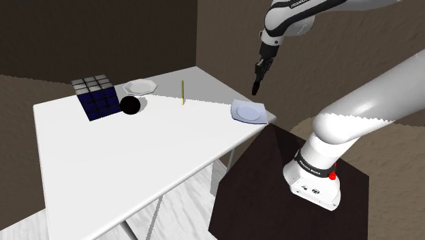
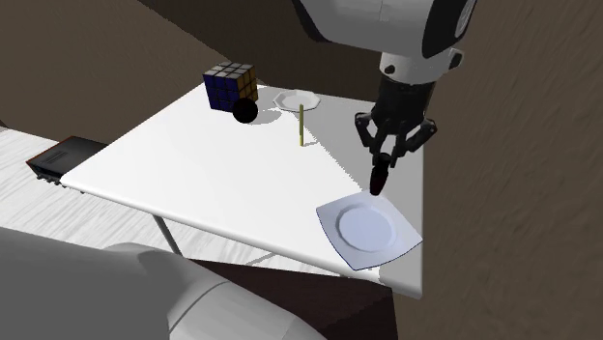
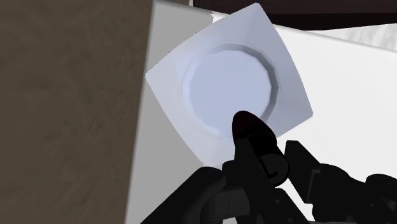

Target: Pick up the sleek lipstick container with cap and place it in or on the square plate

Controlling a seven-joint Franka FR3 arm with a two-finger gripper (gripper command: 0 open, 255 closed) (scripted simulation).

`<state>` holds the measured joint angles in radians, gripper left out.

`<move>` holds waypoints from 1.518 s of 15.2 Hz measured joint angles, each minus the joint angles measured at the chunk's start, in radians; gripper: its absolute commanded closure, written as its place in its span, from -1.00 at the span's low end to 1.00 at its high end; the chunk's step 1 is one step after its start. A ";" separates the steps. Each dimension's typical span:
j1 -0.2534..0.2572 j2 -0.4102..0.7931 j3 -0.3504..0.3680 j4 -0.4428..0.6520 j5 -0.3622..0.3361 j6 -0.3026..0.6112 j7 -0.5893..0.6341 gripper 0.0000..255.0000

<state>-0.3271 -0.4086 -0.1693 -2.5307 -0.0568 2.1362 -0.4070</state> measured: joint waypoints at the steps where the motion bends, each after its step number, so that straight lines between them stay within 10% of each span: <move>1: -0.001 0.012 -0.003 -0.005 0.000 0.016 -0.004 1.00; 23: 0.009 0.197 -0.027 -0.135 0.022 0.331 -0.030 1.00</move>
<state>-0.3178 -0.2111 -0.1959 -2.6654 -0.0347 2.4668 -0.4372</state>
